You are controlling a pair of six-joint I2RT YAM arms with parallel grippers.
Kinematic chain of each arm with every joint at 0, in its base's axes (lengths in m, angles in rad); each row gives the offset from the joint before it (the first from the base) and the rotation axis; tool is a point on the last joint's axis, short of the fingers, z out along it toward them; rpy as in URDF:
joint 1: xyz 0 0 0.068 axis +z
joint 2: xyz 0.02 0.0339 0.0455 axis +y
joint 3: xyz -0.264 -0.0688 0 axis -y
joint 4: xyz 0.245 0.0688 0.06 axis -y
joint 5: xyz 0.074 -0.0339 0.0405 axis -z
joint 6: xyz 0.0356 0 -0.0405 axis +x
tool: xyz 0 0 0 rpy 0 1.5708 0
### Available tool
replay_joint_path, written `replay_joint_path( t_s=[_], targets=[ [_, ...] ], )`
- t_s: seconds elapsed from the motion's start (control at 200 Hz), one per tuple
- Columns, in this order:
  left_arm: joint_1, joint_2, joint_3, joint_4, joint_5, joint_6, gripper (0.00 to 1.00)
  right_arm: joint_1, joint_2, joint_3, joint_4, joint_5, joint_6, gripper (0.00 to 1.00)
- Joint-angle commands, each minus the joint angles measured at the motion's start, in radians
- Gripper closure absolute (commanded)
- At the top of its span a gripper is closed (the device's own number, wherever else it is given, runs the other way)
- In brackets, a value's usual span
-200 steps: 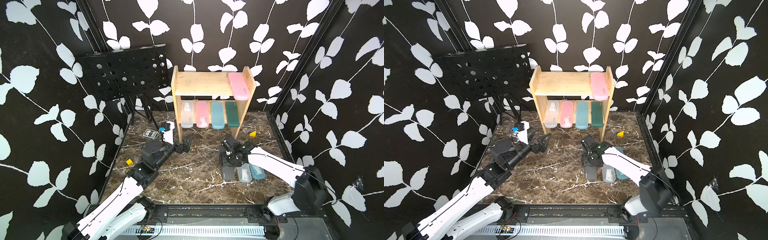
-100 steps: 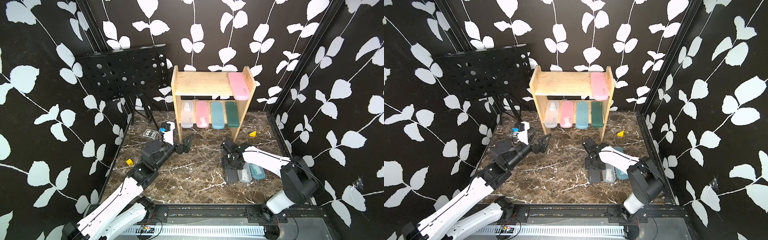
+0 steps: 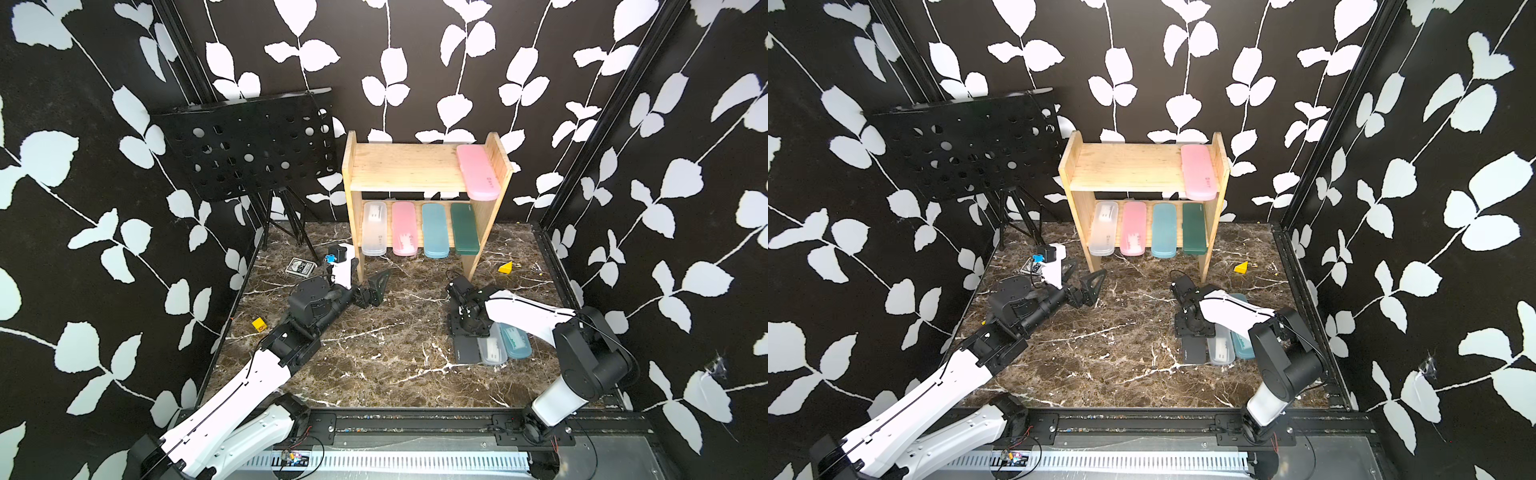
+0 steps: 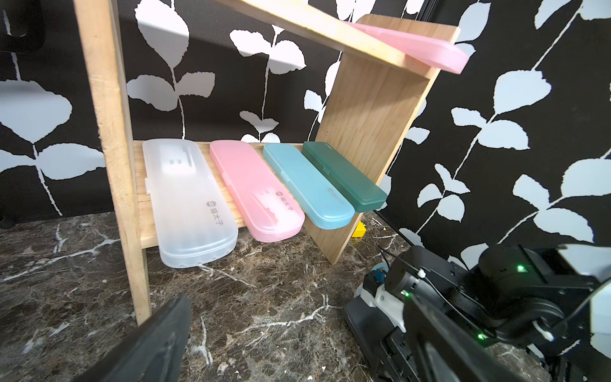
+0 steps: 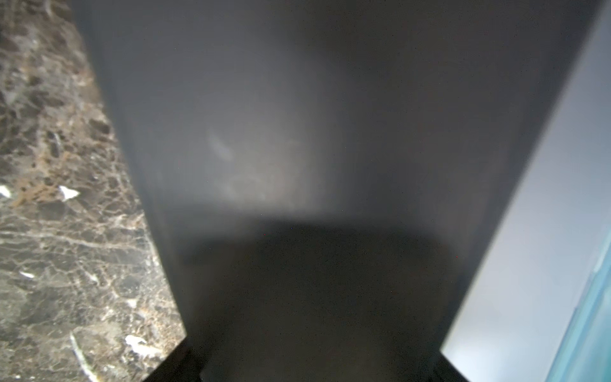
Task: Remove the pencil cases from the shelf
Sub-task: Place the pencil case at the center of the board.
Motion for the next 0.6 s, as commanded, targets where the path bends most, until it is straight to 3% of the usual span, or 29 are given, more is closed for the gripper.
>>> replay_joint_path(
  t_s=[0.0,0.205,0.485,0.595],
  targets=[
    [-0.003,-0.009,0.018,0.011,0.009,0.006,0.01,-0.005,-0.014,-0.017,-0.017,0.049,-0.034,0.20],
    [-0.002,-0.007,0.027,-0.002,0.014,0.003,0.01,-0.006,-0.064,0.000,-0.034,0.062,-0.061,0.07],
    [-0.002,0.085,0.110,0.041,0.118,-0.091,0.01,0.011,-0.251,0.009,0.072,0.077,-0.101,0.07],
    [-0.002,0.121,0.135,0.102,0.161,-0.133,0.01,0.012,-0.305,0.024,0.097,0.022,-0.094,0.10]
  ],
)
